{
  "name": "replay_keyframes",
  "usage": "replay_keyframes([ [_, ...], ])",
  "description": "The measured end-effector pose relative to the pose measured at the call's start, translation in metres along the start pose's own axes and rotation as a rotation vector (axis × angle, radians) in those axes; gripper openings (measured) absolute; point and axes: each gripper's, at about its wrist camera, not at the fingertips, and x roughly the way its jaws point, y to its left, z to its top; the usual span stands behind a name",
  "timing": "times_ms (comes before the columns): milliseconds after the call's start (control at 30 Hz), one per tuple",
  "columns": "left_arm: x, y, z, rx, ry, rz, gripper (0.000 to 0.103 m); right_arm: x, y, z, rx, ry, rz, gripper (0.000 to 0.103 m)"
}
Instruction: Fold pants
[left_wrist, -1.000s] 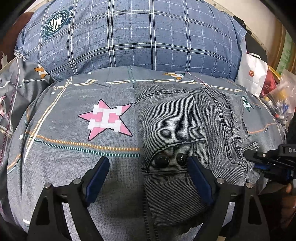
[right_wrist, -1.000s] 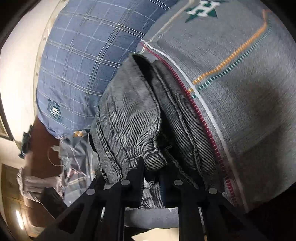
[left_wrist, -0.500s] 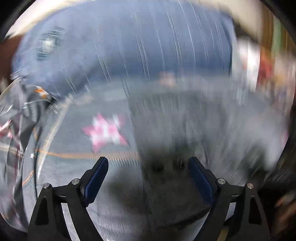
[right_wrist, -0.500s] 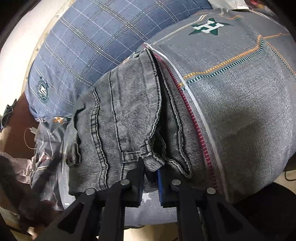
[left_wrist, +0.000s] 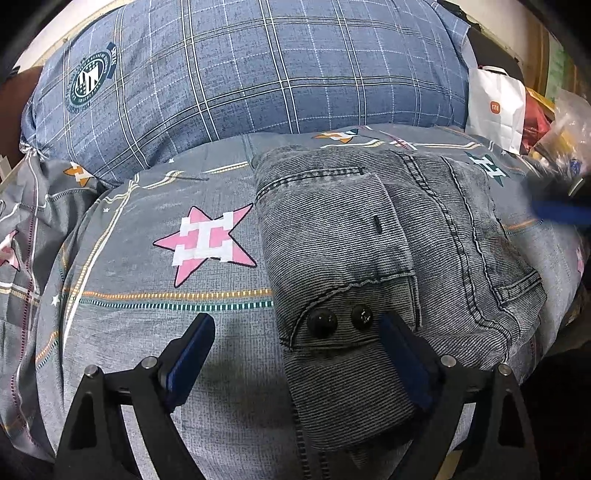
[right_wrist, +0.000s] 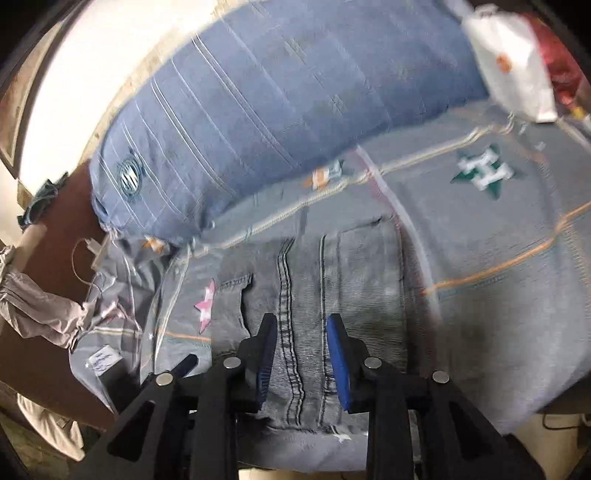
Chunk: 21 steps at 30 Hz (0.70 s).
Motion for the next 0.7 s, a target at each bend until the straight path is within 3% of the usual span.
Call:
replay_keyframes([
  [67, 0.001, 0.003, 0.0, -0.011, -0.003, -0.008, 0.096, 0.036, -0.016, -0.018, -0.002, 0.109, -0.084, 0.032],
  [100, 0.001, 0.005, 0.0, -0.018, 0.0, -0.024, 0.096, 0.032, -0.019, -0.024, -0.008, 0.049, -0.061, 0.032],
  [200, -0.011, 0.015, 0.005, -0.069, -0.009, -0.068, 0.096, 0.025, -0.016, -0.028, -0.027, 0.04, -0.079, 0.031],
  [333, -0.041, 0.026, 0.007, -0.11, -0.132, -0.046, 0.096, 0.026, -0.014, -0.032, -0.032, 0.033, -0.08, 0.032],
  [367, -0.038, 0.026, 0.006, -0.112, -0.123, -0.025, 0.096, 0.025, -0.015, -0.032, -0.026, 0.032, -0.072, 0.032],
  [467, 0.006, 0.011, -0.007, -0.041, 0.053, 0.019, 0.098, 0.023, -0.02, -0.035, -0.018, 0.044, -0.071, 0.032],
  [500, 0.003, 0.012, -0.009, -0.047, 0.003, 0.028, 0.1, 0.026, -0.021, -0.033, -0.018, 0.044, -0.075, 0.032],
  [700, 0.001, 0.011, -0.005, -0.036, -0.005, 0.023, 0.1, 0.036, -0.004, -0.021, -0.043, 0.101, -0.14, 0.032],
])
